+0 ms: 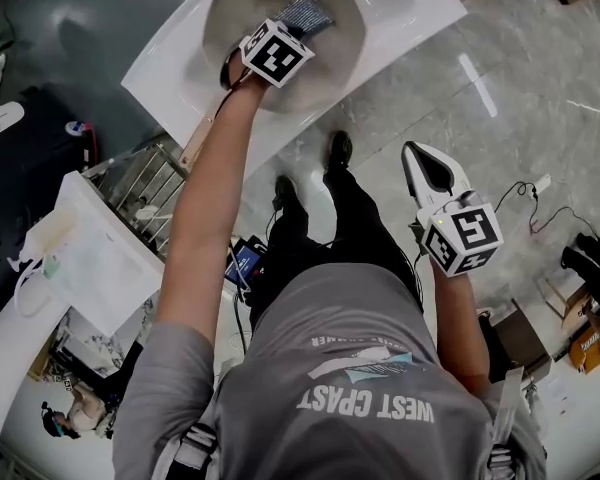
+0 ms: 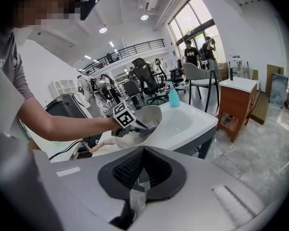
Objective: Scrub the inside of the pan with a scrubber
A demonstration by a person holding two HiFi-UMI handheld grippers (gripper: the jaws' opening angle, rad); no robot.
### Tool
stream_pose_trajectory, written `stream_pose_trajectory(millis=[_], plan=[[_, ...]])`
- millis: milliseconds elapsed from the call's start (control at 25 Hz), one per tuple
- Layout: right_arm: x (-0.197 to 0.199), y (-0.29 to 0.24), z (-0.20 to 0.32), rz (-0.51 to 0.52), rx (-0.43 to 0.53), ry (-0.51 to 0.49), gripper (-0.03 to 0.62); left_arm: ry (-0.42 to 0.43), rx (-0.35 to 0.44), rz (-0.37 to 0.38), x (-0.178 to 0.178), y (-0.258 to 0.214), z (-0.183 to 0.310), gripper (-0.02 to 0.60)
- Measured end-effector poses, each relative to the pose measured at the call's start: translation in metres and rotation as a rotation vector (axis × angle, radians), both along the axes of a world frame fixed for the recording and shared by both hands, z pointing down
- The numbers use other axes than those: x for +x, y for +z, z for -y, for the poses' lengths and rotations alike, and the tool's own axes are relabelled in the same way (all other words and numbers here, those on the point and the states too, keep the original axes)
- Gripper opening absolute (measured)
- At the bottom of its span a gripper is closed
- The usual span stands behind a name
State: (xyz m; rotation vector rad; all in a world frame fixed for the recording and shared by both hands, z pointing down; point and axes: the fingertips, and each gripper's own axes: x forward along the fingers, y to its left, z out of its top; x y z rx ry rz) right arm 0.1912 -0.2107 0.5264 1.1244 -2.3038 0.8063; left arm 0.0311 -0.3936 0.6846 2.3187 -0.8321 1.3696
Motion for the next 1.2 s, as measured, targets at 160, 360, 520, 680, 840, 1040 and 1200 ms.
stream_pose_trajectory(millis=[160, 360, 520, 680, 840, 1040, 1200], plan=[[0.006, -0.001, 0.0, 0.006, 0.002, 0.011, 0.002, 0.038, -0.022, -0.016, 0.024, 0.002, -0.014, 0.016], [0.005, -0.008, 0.0, 0.013, 0.018, 0.014, 0.002, 0.024, -0.04, -0.058, 0.029, -0.005, -0.035, 0.015], [-0.001, -0.018, -0.002, 0.016, 0.036, 0.01, 0.002, 0.002, -0.009, -0.094, 0.023, -0.029, -0.049, 0.015], [-0.011, -0.028, -0.005, 0.016, 0.052, 0.001, 0.002, -0.013, 0.031, -0.124, 0.013, -0.058, -0.061, 0.015], [-0.028, -0.043, -0.01, 0.014, 0.076, -0.018, 0.002, -0.023, 0.082, -0.137, -0.007, -0.091, -0.075, 0.015], [-0.049, -0.06, -0.02, 0.009, 0.105, -0.045, 0.002, -0.062, 0.142, -0.135, -0.048, -0.125, -0.095, 0.016], [-0.067, -0.069, -0.024, 0.0, 0.122, -0.08, 0.002, -0.132, 0.173, -0.123, -0.093, -0.137, -0.102, 0.016]])
